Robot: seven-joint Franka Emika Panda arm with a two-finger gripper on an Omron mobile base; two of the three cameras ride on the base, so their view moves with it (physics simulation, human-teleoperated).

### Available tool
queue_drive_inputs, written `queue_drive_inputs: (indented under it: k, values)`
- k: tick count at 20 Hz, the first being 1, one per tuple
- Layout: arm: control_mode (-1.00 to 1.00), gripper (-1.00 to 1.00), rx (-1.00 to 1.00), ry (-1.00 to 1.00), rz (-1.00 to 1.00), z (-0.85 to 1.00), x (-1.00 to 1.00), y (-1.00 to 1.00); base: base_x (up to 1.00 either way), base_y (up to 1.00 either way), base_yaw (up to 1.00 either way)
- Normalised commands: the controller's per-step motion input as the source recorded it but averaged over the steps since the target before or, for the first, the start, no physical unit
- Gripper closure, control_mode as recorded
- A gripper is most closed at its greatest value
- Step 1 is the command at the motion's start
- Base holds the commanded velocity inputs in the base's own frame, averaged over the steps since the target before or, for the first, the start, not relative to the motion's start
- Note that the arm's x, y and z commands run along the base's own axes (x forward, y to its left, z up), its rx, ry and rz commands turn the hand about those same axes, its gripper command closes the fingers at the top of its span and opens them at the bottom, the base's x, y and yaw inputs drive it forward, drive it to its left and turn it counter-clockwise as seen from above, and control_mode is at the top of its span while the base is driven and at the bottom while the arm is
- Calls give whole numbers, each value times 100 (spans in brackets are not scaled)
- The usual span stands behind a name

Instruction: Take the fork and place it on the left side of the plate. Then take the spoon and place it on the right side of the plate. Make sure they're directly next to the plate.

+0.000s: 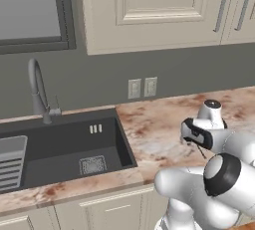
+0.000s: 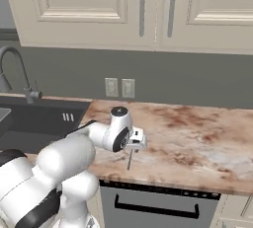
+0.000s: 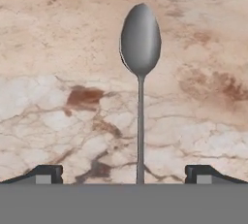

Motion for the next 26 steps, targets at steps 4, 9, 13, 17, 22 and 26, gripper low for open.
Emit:
queue_drive_inputs:
  k: [4,9,13,17,22,26]
  values:
    - [-100,-100,0,0,0,-33,25,0,0,0,0]
    - [-100,-100,0,1,0,-37,22,0,0,0,0]
    - [-100,100,0,1,0,-44,14,0,0,0,0]
    - [-100,100,0,0,0,-44,3,0,0,0,0]
    - [-100,100,0,0,0,-25,0,0,0,0,0]
    - [-100,100,0,0,2,-14,0,0,0,0,0]
